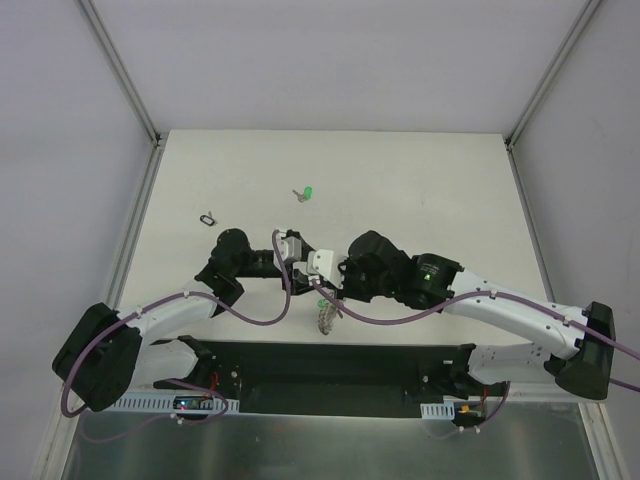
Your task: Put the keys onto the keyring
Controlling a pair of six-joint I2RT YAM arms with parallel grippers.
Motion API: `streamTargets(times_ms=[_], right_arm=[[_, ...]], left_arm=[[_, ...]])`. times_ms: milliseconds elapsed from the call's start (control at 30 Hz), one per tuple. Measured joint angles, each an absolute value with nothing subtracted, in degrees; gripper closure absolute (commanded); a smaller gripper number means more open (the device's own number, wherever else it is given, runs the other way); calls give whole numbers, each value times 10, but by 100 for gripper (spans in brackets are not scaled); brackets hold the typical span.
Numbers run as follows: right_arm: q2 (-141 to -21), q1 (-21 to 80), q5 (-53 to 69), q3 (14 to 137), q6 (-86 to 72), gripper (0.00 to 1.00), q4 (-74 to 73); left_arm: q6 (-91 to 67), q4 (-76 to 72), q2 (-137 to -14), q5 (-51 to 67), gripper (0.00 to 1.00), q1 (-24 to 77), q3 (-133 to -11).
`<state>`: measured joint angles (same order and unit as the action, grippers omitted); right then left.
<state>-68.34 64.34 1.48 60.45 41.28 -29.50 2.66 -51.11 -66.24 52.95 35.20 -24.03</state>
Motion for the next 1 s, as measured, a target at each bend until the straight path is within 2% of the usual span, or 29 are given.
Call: streamTargets(times_ms=[133,333,1000], right_arm=[[-684,644,18,605,414,99,-298],[-684,644,19,605,414,99,-303],[-686,644,22,605,415,99,-303]], left_arm=[[79,-434,-665,559,54,352,-273],[114,-370,-689,594,56,352,-304],[116,-335,-747,626,68,364,-340]])
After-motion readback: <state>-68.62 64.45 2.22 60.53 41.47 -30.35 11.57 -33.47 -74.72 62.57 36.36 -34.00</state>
